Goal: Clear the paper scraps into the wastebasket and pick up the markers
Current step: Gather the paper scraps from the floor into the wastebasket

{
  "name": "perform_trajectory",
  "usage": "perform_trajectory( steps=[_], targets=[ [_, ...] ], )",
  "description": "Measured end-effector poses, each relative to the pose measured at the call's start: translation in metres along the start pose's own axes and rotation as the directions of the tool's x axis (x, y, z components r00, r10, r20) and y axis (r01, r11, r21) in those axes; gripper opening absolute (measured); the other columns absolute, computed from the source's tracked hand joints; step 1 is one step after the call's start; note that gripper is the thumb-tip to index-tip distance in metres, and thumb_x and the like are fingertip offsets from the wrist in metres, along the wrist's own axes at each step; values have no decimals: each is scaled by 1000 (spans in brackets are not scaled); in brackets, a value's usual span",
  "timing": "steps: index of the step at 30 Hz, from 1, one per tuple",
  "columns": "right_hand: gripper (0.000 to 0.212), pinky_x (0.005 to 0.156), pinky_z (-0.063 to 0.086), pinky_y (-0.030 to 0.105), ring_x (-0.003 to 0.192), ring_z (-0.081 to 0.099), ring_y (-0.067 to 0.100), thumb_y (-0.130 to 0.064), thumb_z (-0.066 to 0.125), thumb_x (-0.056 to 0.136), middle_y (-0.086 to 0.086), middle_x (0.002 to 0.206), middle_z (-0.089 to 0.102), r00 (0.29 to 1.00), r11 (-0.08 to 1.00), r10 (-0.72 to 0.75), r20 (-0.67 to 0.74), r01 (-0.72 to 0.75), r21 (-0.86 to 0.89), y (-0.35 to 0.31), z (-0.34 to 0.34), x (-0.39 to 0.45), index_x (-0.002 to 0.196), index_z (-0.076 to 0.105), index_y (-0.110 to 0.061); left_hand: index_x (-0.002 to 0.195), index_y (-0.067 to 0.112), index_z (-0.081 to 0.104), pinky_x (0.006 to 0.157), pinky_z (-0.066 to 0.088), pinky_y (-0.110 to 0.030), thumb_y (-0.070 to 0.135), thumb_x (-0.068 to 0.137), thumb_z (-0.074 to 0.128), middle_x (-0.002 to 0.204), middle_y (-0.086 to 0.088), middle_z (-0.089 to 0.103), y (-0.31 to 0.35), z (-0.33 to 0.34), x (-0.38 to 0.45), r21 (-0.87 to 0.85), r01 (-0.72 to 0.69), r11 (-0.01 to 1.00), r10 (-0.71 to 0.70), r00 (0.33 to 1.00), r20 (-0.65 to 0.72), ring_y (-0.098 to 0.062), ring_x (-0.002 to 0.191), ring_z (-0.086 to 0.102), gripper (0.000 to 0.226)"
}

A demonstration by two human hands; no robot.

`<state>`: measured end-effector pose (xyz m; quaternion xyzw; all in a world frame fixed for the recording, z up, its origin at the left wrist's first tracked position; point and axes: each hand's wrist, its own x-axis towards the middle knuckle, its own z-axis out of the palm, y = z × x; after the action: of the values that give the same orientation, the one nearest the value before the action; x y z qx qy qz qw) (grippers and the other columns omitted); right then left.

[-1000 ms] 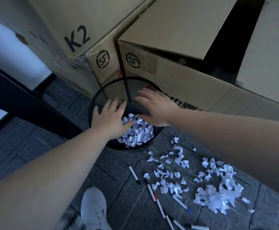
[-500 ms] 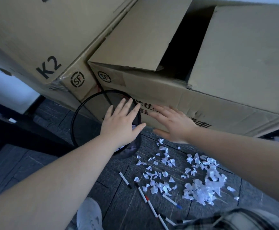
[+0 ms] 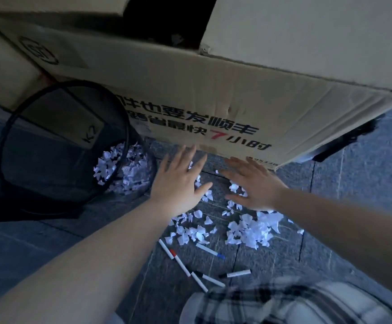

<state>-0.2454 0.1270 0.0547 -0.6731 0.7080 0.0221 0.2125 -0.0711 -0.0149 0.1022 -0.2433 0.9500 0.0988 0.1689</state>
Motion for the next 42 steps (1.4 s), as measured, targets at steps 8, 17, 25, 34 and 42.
perform_trajectory(
  steps=[8,17,25,34,42],
  targets=[
    [78,111,6,55,141,24,27,-75,18,83,6,152,30,988,993,119,94,-120,3,33,78,-18,143,32,-27,148,34,5,115,9,-57,71,85,24,158,3,-7,6,92,8,-110,54,992,-43,994,98,-25,145,-8,75],
    [83,113,4,58,144,-5,25,-82,20,76,2,157,-2,956,964,244,163,-258,64,42,149,-57,145,2,-40,146,37,-4,114,9,-60,87,64,0,158,0,-11,8,180,-6,-135,102,986,-72,974,214,-35,143,-6,96],
    [97,106,-2,63,143,-4,31,-89,28,68,7,157,-6,981,993,103,167,-111,42,7,178,-69,146,-3,-41,147,31,-10,112,2,-58,91,64,6,155,-7,-20,30,209,-13,-212,-92,973,122,983,134,-32,143,-6,103],
    [104,107,12,68,140,14,38,-90,33,65,18,154,14,996,994,93,-1,-93,-57,21,177,-43,147,-2,-35,145,31,-14,114,0,-57,88,69,9,154,-5,-16,19,188,42,-104,35,994,-41,998,-56,-34,144,-1,98],
    [104,108,5,69,142,2,40,-92,27,64,20,155,1,984,983,180,-3,-180,-42,39,164,-7,146,-4,-37,148,31,-5,115,-4,-51,86,70,14,156,-12,-15,0,186,86,-201,177,963,-178,984,17,-37,142,-11,97]
  ],
)
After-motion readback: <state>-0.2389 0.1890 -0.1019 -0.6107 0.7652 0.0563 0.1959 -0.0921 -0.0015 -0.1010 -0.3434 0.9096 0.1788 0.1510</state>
